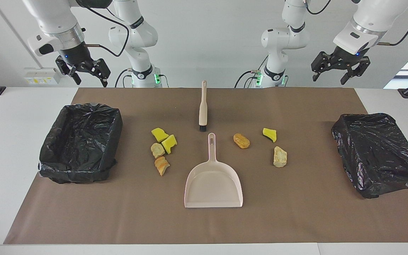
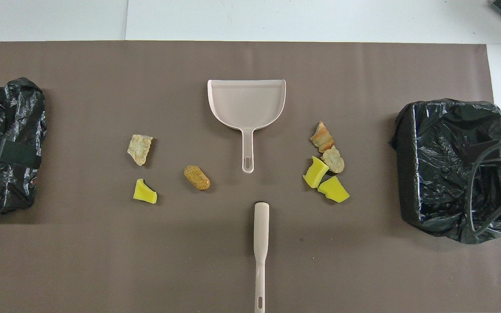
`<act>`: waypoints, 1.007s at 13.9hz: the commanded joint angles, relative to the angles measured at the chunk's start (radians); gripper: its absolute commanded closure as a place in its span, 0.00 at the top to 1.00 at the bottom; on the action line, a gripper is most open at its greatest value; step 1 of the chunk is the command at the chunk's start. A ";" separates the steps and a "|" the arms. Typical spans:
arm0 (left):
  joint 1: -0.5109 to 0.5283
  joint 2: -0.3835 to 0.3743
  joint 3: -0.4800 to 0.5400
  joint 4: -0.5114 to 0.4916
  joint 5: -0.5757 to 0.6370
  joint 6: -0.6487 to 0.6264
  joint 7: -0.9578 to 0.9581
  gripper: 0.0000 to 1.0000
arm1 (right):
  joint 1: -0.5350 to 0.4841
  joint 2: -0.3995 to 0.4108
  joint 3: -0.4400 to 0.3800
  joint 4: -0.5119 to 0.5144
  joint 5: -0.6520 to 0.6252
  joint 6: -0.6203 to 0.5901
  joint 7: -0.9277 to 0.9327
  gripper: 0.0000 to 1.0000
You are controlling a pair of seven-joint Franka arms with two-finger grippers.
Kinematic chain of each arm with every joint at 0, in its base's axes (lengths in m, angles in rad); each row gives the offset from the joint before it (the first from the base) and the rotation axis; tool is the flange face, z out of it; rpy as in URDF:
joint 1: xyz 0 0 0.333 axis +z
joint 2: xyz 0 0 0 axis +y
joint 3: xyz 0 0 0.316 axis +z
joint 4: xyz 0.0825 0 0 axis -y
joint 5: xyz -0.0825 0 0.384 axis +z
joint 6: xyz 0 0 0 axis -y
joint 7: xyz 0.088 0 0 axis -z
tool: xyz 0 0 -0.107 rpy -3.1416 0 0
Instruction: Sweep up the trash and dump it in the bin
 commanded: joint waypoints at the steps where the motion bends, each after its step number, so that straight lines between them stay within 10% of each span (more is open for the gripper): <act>1: -0.039 -0.026 0.004 -0.029 0.003 0.001 -0.021 1.00 | -0.019 -0.025 0.006 -0.033 0.004 0.016 -0.032 1.00; 14: -0.416 -0.131 -0.001 -0.473 -0.021 0.338 -0.380 1.00 | -0.019 -0.027 0.004 -0.036 0.004 0.015 -0.032 1.00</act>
